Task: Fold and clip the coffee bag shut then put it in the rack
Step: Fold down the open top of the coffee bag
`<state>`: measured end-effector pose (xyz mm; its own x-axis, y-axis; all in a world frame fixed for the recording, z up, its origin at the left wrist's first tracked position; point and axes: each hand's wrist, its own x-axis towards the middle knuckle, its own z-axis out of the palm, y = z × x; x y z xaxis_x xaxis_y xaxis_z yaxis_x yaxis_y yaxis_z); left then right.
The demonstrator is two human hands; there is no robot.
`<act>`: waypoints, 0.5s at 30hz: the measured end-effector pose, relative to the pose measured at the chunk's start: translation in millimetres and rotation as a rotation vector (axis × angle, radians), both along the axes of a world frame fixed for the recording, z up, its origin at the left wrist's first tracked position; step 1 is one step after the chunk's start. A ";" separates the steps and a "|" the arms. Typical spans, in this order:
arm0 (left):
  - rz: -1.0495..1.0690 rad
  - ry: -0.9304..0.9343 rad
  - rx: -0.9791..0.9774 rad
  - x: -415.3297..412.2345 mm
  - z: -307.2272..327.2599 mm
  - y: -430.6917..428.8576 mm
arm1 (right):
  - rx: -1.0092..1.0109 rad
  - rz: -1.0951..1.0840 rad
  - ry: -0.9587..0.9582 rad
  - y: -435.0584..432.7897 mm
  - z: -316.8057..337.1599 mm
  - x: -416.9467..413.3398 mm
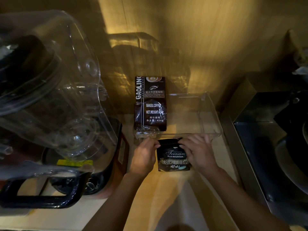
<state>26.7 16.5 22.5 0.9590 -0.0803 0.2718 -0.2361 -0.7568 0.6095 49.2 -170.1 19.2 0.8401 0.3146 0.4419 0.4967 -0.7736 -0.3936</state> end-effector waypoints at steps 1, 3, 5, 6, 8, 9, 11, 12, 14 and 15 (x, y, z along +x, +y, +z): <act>-0.002 0.001 0.002 -0.4 -0.4 -0.2 | -0.025 0.024 -0.012 8.3 1.2 -0.1; -0.001 0.002 0.002 -1.3 -0.3 -1.4 | -0.068 0.075 -0.019 26.2 4.2 0.9; -0.002 -0.003 0.009 -2.6 -0.5 -0.8 | -0.114 0.132 -0.031 43.5 6.0 1.9; 0.000 -0.006 0.009 -3.2 -0.7 0.5 | -0.127 0.153 -0.028 50.1 6.0 2.3; 0.014 -0.010 0.000 -4.4 -0.8 4.2 | -0.142 0.168 0.005 58.5 5.6 3.0; 0.019 -0.013 -0.003 -5.3 -0.6 5.2 | -0.153 0.165 0.017 60.5 4.3 3.3; 0.020 -0.017 0.012 -7.4 1.0 4.8 | -0.172 0.157 0.016 60.3 1.1 2.7; 0.012 -0.019 0.031 -8.2 2.3 4.1 | -0.174 0.156 0.005 58.3 -0.2 2.0; -0.010 -0.032 0.083 -8.6 4.8 3.4 | -0.174 0.144 -0.020 50.5 -3.2 2.0; -0.014 -0.038 0.102 -8.4 5.7 3.6 | -0.171 0.131 -0.016 44.8 -4.6 3.0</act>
